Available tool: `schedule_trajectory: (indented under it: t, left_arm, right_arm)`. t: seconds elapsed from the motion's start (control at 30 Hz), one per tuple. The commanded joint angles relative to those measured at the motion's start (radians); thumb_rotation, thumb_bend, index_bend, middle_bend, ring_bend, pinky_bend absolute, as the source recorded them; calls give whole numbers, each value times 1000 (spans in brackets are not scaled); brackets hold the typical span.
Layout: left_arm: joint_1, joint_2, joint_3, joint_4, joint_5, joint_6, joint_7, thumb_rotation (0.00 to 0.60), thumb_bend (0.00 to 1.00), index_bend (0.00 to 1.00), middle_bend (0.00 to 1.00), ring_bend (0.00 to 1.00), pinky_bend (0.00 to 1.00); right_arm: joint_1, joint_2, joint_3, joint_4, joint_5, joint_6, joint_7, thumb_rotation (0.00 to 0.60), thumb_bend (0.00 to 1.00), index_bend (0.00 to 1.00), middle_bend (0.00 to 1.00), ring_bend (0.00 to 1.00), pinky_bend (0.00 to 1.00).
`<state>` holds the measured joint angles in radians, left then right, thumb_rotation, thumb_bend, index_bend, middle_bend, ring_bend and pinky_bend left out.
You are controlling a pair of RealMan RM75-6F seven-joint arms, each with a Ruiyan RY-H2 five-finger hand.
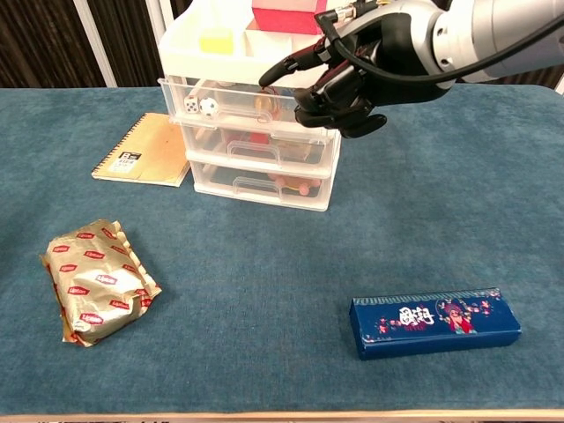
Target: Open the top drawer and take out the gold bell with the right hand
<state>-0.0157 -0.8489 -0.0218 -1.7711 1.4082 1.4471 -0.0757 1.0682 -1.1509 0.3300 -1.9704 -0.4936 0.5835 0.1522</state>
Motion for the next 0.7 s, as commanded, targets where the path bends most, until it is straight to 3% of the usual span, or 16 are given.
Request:
schedule_trajectory:
  t: [0.03,0.7]
  left_arm:
    - [0,0,0,1,0,0,0,600,253,117,0,7,0]
    - [-1,0,1,-1,-2,-4,4,600,254,117,0,7,0]
  right_arm:
    - [22,4,-12,16,17,-19,2,600,731,96,794,903,927]
    - [104,39,-84,4,85,22,-41,600,732,19,812,922,938]
